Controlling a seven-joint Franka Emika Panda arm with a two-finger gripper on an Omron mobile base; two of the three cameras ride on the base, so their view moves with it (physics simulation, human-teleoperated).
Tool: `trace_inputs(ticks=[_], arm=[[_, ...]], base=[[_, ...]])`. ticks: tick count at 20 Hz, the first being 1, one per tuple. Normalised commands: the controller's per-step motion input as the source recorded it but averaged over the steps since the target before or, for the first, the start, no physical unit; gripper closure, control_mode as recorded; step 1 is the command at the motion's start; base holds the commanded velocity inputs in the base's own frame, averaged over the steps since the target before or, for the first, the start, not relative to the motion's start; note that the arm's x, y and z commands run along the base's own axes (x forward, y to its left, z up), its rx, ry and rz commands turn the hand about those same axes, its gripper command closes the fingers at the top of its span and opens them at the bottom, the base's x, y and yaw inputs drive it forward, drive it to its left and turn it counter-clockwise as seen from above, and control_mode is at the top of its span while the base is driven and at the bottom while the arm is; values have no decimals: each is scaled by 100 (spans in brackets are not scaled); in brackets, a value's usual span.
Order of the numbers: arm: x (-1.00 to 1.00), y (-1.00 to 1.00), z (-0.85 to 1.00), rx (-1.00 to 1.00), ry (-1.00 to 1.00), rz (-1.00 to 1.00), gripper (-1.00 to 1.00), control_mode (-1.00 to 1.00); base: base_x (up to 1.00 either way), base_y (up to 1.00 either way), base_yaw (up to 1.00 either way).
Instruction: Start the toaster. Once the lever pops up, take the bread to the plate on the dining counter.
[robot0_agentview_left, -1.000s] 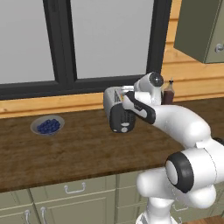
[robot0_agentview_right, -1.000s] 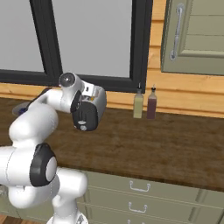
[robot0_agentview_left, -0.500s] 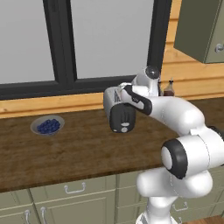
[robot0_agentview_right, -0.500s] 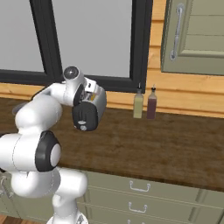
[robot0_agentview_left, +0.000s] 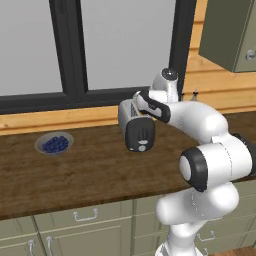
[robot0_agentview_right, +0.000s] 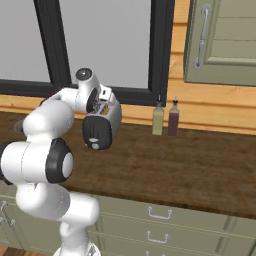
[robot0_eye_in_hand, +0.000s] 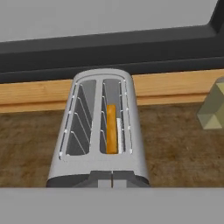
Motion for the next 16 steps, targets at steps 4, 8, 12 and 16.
trace_inputs(ticks=[4,8,12,16], arm=[[8,0,0,-1,6,0,100,-100],[6,0,0,-2,6,0,100,-100],[3,0,0,-2,5,0,100,-100],[0,0,0,0,2,0,-100,-100]], base=[[0,0,0],[0,0,0],[0,0,0],[0,0,0]])
